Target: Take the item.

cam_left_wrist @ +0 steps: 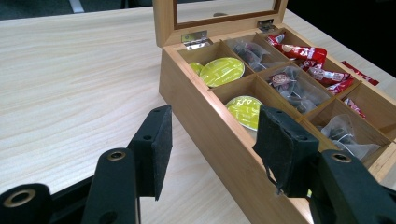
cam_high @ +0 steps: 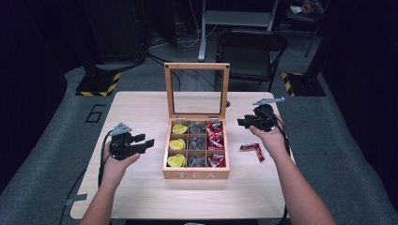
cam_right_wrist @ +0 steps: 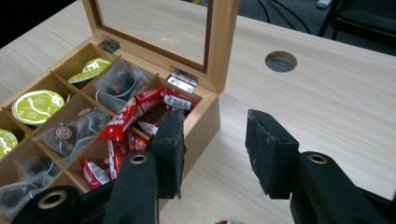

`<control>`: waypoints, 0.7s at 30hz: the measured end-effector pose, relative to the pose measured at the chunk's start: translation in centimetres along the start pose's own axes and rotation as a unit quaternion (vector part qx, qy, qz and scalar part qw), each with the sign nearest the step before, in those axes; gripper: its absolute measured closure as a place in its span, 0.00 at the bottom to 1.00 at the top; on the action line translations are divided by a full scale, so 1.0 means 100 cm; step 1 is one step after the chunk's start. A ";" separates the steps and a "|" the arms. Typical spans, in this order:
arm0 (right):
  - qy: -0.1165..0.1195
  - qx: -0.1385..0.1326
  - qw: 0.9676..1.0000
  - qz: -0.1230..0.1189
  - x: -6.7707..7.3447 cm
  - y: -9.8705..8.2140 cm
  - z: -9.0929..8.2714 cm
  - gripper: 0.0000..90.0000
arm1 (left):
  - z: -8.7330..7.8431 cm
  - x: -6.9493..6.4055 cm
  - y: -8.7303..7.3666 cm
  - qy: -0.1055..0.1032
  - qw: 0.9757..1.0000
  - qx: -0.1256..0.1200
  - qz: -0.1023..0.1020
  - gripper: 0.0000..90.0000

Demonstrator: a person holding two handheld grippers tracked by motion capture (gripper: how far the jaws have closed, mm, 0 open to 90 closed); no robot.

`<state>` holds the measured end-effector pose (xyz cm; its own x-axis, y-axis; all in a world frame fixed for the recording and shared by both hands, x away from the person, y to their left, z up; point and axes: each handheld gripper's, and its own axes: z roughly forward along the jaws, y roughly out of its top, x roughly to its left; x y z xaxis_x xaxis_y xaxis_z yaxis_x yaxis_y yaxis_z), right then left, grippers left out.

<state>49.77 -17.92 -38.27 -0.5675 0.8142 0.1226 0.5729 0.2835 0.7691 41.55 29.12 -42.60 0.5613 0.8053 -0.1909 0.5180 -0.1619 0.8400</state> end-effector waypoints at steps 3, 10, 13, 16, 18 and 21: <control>-0.001 0.002 1.000 -0.005 0.002 0.007 0.003 0.63 | 0.000 0.000 0.000 -0.001 1.000 0.001 0.000 0.51; 0.001 0.001 1.000 -0.006 0.005 0.020 0.010 0.62 | 0.001 0.000 0.000 -0.001 1.000 0.000 0.000 0.51; 0.000 0.002 1.000 -0.014 0.005 0.024 0.015 0.62 | 0.001 0.001 0.000 -0.001 1.000 0.001 0.000 0.51; 0.001 0.000 1.000 -0.013 0.005 0.027 0.021 0.62 | 0.000 0.000 -0.001 0.000 1.000 0.001 -0.002 0.51; 0.001 0.001 1.000 -0.010 0.003 0.028 0.025 0.62 | 0.001 0.001 -0.001 0.000 1.000 0.001 -0.001 0.51; 0.001 0.005 1.000 -0.009 0.001 0.028 0.033 0.62 | 0.001 0.001 -0.001 -0.002 1.000 0.002 -0.001 0.51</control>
<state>53.28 -15.36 -38.14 -0.5785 0.8081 0.1110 0.5690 0.3023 0.7648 41.62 29.10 -42.77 0.5618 0.8039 -0.1951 0.5220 -0.1615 0.8375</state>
